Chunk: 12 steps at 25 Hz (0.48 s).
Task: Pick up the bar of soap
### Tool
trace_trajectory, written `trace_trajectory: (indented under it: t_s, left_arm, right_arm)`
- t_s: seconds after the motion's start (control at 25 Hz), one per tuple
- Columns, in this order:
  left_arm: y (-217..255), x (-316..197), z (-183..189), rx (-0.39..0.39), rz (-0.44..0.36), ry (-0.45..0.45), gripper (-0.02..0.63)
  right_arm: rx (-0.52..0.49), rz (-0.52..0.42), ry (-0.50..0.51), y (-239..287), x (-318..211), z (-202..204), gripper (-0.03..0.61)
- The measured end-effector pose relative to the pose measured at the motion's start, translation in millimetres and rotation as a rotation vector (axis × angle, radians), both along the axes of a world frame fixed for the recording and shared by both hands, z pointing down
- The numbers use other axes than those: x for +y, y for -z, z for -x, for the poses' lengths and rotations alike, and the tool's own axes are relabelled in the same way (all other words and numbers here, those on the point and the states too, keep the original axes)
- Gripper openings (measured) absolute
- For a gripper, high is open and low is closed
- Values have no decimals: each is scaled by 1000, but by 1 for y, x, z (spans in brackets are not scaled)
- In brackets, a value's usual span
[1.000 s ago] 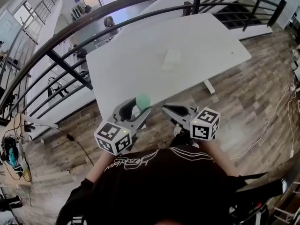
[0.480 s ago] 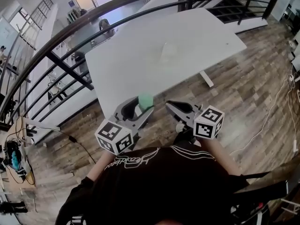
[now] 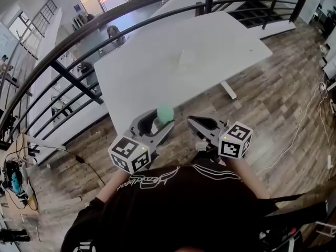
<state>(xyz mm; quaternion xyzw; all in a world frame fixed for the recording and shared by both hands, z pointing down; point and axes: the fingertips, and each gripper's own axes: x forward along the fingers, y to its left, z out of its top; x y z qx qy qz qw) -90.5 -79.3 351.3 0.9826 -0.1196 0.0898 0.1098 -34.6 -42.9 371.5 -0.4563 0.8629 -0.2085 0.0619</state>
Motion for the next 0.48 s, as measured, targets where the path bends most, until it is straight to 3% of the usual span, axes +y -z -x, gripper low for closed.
trace_trajectory:
  t_s: [0.48]
  left_arm:
    - [-3, -12, -4, 1, 9, 9, 258]
  right_arm:
    - [36, -20, 19, 7, -10, 0, 20]
